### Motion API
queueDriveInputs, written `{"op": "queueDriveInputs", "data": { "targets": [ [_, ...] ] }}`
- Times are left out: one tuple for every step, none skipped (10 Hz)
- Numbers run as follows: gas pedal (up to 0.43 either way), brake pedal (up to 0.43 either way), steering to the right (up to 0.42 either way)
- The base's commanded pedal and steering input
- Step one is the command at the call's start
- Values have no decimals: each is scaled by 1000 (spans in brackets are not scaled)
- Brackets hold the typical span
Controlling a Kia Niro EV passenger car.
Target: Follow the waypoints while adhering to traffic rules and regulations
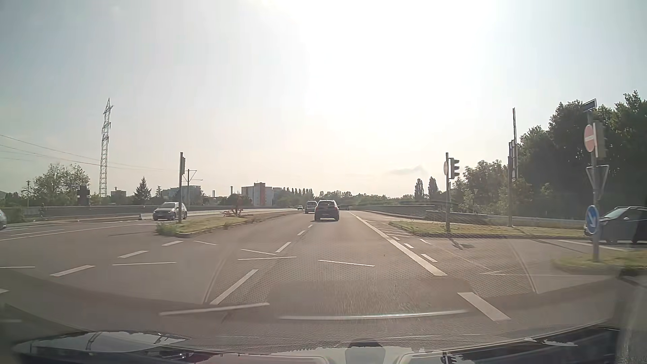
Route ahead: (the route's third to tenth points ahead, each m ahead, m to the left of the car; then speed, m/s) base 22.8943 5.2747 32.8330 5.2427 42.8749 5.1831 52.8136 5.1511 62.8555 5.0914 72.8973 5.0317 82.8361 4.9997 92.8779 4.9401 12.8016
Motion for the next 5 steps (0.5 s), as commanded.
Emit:
{"op": "queueDriveInputs", "data": {
  "targets": [
    [110,0,1],
    [110,0,1],
    [118,0,1],
    [118,0,1],
    [118,0,1]
  ]
}}
